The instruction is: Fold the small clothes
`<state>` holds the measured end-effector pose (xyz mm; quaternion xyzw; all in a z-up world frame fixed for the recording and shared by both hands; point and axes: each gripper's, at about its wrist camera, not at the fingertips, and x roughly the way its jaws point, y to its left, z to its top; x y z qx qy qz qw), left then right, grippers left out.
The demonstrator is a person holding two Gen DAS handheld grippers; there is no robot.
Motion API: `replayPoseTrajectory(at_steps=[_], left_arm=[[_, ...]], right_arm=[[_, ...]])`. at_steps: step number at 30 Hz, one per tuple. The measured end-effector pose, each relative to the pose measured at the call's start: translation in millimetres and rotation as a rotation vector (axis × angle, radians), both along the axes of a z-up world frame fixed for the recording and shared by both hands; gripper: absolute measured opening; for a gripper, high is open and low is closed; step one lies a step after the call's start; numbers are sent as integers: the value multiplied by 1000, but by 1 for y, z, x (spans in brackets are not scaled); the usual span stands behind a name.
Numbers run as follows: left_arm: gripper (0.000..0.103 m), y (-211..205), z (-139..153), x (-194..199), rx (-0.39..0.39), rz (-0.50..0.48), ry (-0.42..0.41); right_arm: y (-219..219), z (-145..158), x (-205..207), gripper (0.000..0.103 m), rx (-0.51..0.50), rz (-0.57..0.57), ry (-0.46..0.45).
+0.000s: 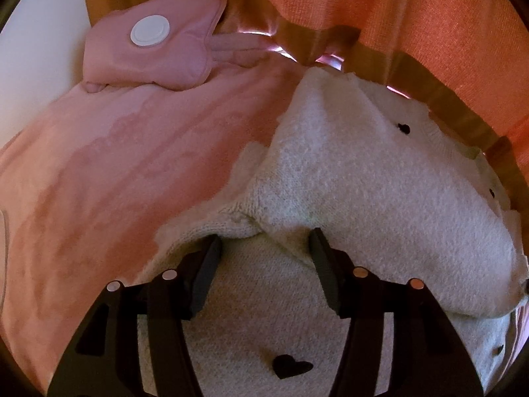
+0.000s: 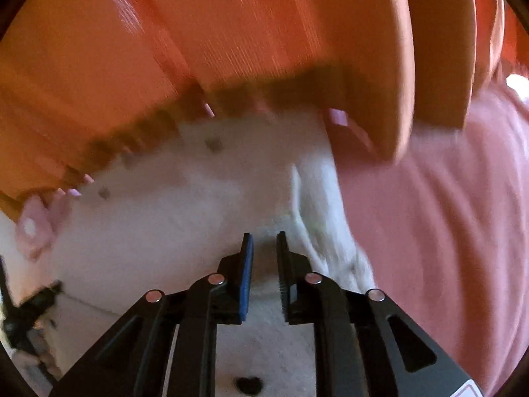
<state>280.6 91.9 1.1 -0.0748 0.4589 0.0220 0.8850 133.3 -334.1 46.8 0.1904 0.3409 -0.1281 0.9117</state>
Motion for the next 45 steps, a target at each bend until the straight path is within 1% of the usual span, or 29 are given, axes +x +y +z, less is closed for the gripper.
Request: replayPoseTrajectory(at_steps=[1,2,3,4,5,6,7,9,10,11,12,14,16,17,19,20,22,24,27,28,29,30,31,32,33,35,39,41,45], left_arm=[[54,0,0,0,1,-3,0],[54,0,0,1,3,-4,0],[55,1,1,2,-2,-5,4],[55,1,1,1,-8,0,6],[56,4,3,1,-32,9,18],[61,6,6,1,-50,17,27],[62,9,9,-1,-68,25,33],[63,15,21,-15,-80,14,29],[71,19,28,-28,-69,-14,13],[84,23,32,-39,-53,-28,2],[89,29,35,-59,-16,-40,-6],[89,40,31,-89,18,-83,11],[89,58,18,-119,13,-126,91],[89,67,11,-130,-13,-123,123],[89,88,-3,-153,-110,-87,200],[89,98,-10,-165,-185,-63,224],[89,105,-14,-179,-234,-46,216],[89,100,-16,-191,-229,-56,203],[89,91,-19,-200,-226,-68,194],[87,88,-20,-203,-225,-78,192],[77,85,-20,-205,-211,-83,192],[52,81,-20,-208,-187,-95,182],[39,79,-17,-208,-187,-117,178],[19,78,-17,-208,-205,-140,194],[16,79,-14,-205,-232,-147,202],[13,86,-1,-212,-265,-161,186],[11,90,39,-238,-255,-232,87],[6,92,60,-255,-240,-263,39],[5,106,83,-293,-232,-313,0]], right_arm=[[-1,-4,2,24,-22,-11,28],[-4,-13,5,35,-20,-18,68],[-11,-35,11,38,20,-22,148],[-16,-42,10,35,50,-15,140],[-18,-39,5,34,58,-22,96],[-17,-28,3,31,52,-37,120],[-16,-17,-1,31,42,-48,113],[-6,24,-34,42,26,-41,19],[-2,35,-48,47,32,-34,8],[5,44,-70,60,40,-25,16],[12,46,-92,65,54,-9,38],[26,35,-133,66,87,43,137],[35,18,-171,66,88,45,239],[39,7,-192,66,103,31,287],[44,-7,-214,66,143,20,335],[46,-15,-222,66,168,14,358],[51,-20,-227,66,168,-15,405],[54,-19,-229,74,210,3,392],[56,-34,-229,73,254,-20,425],[57,-34,-228,71,260,-19,418],[59,-32,-228,62,265,-14,403],[61,-32,-226,42,264,-4,397],[63,-32,-222,27,253,2,395],[65,-31,-219,13,273,19,368],[65,-26,-218,12,285,23,340],[71,-6,-228,11,257,44,266],[82,36,-259,10,198,94,148],[84,53,-280,9,157,109,117],[85,68,-333,8,130,140,103]])
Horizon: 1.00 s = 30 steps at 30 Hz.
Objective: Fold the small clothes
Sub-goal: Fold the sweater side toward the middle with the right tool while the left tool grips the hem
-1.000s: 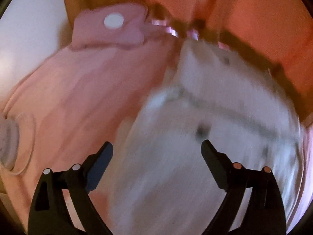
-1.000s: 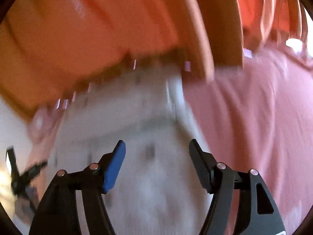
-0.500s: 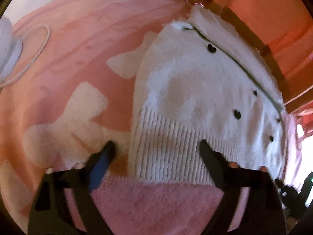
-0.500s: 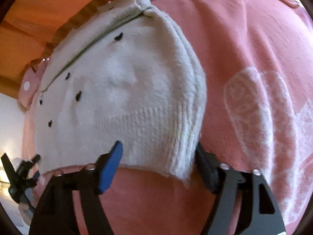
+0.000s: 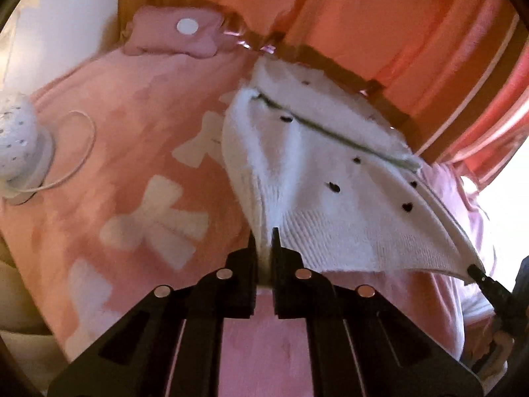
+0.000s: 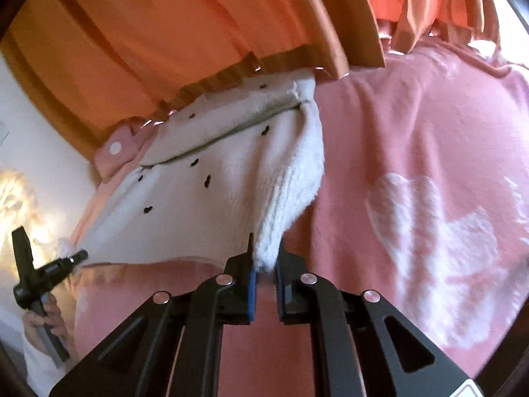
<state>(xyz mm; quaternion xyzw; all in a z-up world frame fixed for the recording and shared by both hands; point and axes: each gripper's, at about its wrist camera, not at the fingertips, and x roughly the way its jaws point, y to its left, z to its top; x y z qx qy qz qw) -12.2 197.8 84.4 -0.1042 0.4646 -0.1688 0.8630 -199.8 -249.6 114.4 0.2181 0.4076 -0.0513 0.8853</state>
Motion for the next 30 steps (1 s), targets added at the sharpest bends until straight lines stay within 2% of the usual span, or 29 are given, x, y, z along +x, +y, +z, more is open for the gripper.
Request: replayPoseTrajectory(at_steps=[3,7,10,13,17,19,22,24,26,28,30], left_arm=[[5,5,0,-31,23,-33,3],[5,9,-20,-67,6,-50,86],[6,7,-25,-86,26,-71,95],[7,5,-36,-76,59,-55,115],[11,7,-52,-50,35,-28,187],[13,4,-52,-49,58,-38,164],[31,-2,-52,-48,112,-17,124],[63,-9,-50,-50,119,-24,101],[74,-20,-53,-49,146,-40,94],[72,-28,-57,-45,195,-37,89],[48,-32,-61,-41,231,-45,83]], right_arm=[[-1,-5,-33,8,-14,14,33],[3,-17,-64,8,5,21,101],[9,-24,-82,8,1,23,145],[6,-31,-79,8,31,3,142],[11,-34,-68,8,25,5,139],[8,-35,-66,8,36,4,138],[5,-37,-65,9,58,-1,136],[5,-38,-65,16,70,2,138],[4,-39,-63,18,85,-3,137],[4,-41,-60,19,85,-3,136],[7,-44,-56,17,67,-2,135]])
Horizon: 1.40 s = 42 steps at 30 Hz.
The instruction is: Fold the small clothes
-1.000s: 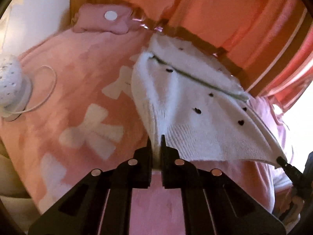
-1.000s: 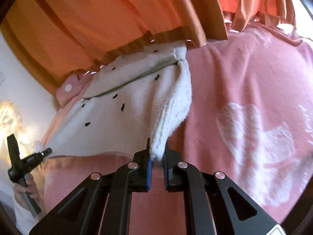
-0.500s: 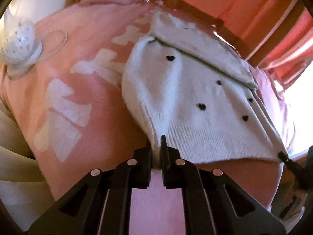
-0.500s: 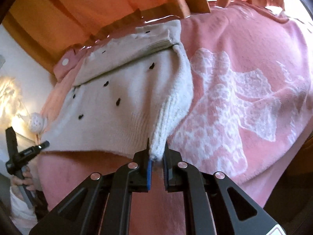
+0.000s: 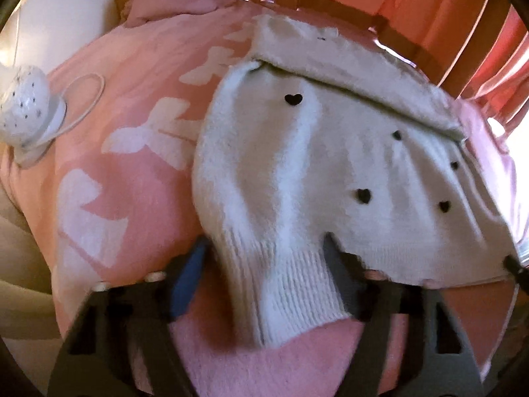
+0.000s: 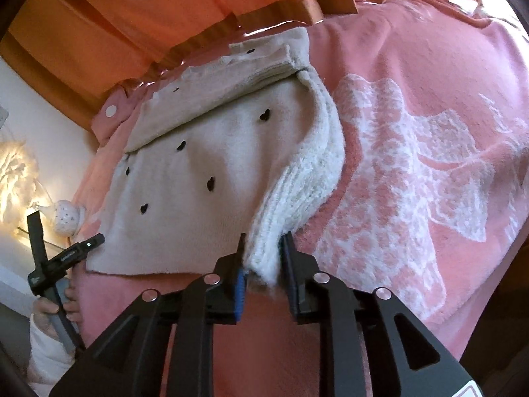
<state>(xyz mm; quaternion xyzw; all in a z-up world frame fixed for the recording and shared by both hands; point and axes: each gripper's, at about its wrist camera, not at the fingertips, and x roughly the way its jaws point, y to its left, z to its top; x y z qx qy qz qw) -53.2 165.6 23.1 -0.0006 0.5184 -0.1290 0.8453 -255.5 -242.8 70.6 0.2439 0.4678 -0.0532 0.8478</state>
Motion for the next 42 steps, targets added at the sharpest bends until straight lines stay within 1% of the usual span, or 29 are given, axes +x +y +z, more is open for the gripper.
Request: replayPoseTrajectory(at_steps=[1,2,3,4,6,9,14,16,18,19,21,23,24,25,26,28,29,30,31,32,33,34,35,36,37,38,39,40,42], left_arm=[[29,0,-2,3,-4,-3,10],[8,4,-6,7,-29,3,36],[7,7,-7,8,-50,11,54],[6,11,-5,9,-70,16,58],[5,13,4,3,-65,17,31],[4,24,27,-16,-81,3,-4],[3,41,57,-56,-110,-42,-27],[3,44,68,-68,-135,-53,-23],[3,43,83,-71,-153,-60,-48],[3,41,92,-68,-167,-64,-68],[3,37,115,-50,-201,-76,-130],[3,30,138,-27,-205,-70,-213],[3,24,152,-5,-208,-70,-268],[3,21,158,11,-205,-52,-301],[3,14,165,41,-200,-24,-338],[3,3,164,81,-188,22,-359],[3,-7,161,103,-180,30,-357],[3,-18,153,130,-160,64,-356],[3,-31,142,157,-126,95,-355],[3,-43,130,180,-90,103,-349],[3,-51,121,194,-71,127,-348],[3,-60,106,214,-58,140,-328],[3,-64,95,225,-58,145,-307],[0,-69,78,244,-61,171,-280],[0,-74,69,254,-44,181,-275],[0,-79,55,267,4,198,-286],[0,-78,48,274,28,204,-290],[0,-79,39,282,35,204,-281],[0,-76,25,294,17,208,-253]], right_arm=[[1,-1,2,15,-17,2,2],[3,-1,5,14,-40,8,3],[4,-1,7,10,-55,7,-1],[5,0,6,9,-58,3,-10],[6,5,2,7,-62,2,-32],[8,26,-20,6,-127,3,-65],[6,54,-58,6,-161,-5,-58],[6,66,-65,6,-158,-1,-72],[6,86,-65,6,-145,8,-118],[5,94,-60,6,-138,18,-145],[4,116,-40,6,-160,36,-230],[-5,137,-10,6,-184,40,-327],[-12,143,5,6,-195,30,-364],[-22,148,29,6,-207,7,-408],[-31,148,47,6,-200,-8,-425],[-52,141,87,6,-165,-61,-447],[-65,133,114,6,-146,-91,-443],[-74,123,137,6,-134,-124,-436],[-83,114,159,6,-121,-148,-425],[-94,98,185,6,-95,-172,-399],[-102,86,203,6,-82,-197,-380],[-108,73,220,6,-76,-211,-357],[-116,57,240,6,-61,-229,-326],[-122,43,253,6,-46,-244,-305],[-129,26,269,6,-38,-259,-275],[-133,16,277,6,-39,-269,-257],[-137,6,284,6,-37,-275,-238],[-141,-3,290,6,-26,-276,-219],[-147,-19,303,7,-4,-272,-182]])
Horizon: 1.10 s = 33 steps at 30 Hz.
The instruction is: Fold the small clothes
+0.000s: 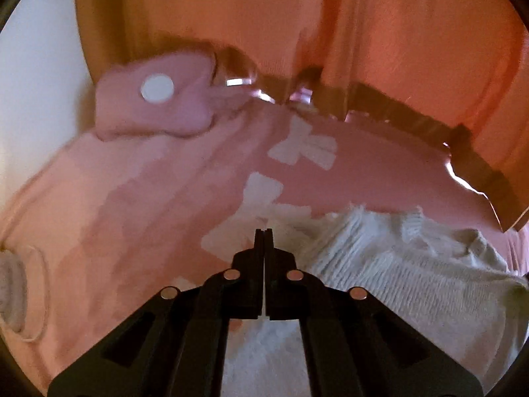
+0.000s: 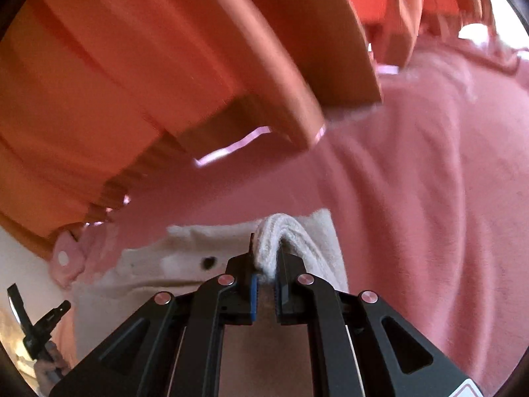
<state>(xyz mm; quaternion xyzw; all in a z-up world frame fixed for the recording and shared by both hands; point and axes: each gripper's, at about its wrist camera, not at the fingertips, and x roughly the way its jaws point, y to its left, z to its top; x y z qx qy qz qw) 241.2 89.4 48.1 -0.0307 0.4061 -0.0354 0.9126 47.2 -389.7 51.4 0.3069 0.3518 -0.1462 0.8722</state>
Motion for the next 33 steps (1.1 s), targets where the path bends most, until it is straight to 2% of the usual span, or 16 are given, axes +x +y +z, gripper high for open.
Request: replayPoseTrajectory(at_steps=[5,7,8,9,12,15,16,17,19,20,21,27,28,30,32,33], left_arm=[[2,-3,-4,0,-75,-63,45],[24,-10,-3,-7,-103,-113,50],[47,-14,-5,-9,-106,-121,48],[57,-19,-6,-11,-104,-121,48],[57,-30,-16,-9,-96,-141,86],[55,-35,-25,-3,-98,-142,110],[50,-36,-28,0,-98,-140,112],[35,-36,-28,-1,-97,-144,110],[21,-37,-27,0,-90,-153,102],[14,-36,-25,-1,-91,-154,94],[13,-36,-22,-1,-96,-155,80],[12,-22,18,-5,-176,-129,-44],[12,-21,20,-4,-161,-123,-63],[12,-23,10,5,-103,-109,-62],[12,-25,-15,18,-51,-99,-6],[12,-25,-36,27,-48,-89,54]], right_arm=[[-7,2,1,17,48,-3,-36],[-7,19,-14,42,31,-50,-100],[-4,29,-24,61,-8,-85,-128],[0,35,-30,66,-44,-93,-135],[12,34,-32,66,-128,-48,-72],[22,17,-20,66,-120,26,14],[24,12,-16,66,-117,43,33],[27,8,-12,66,-119,53,50],[32,-2,0,56,-133,83,98],[34,-4,4,25,-146,87,118],[35,-3,7,7,-163,84,128],[30,55,-19,5,-140,34,-182],[29,54,-18,5,-166,22,-175],[23,31,-3,5,-192,11,-62],[15,-11,16,5,-190,-4,120],[14,-23,19,5,-178,-9,152]])
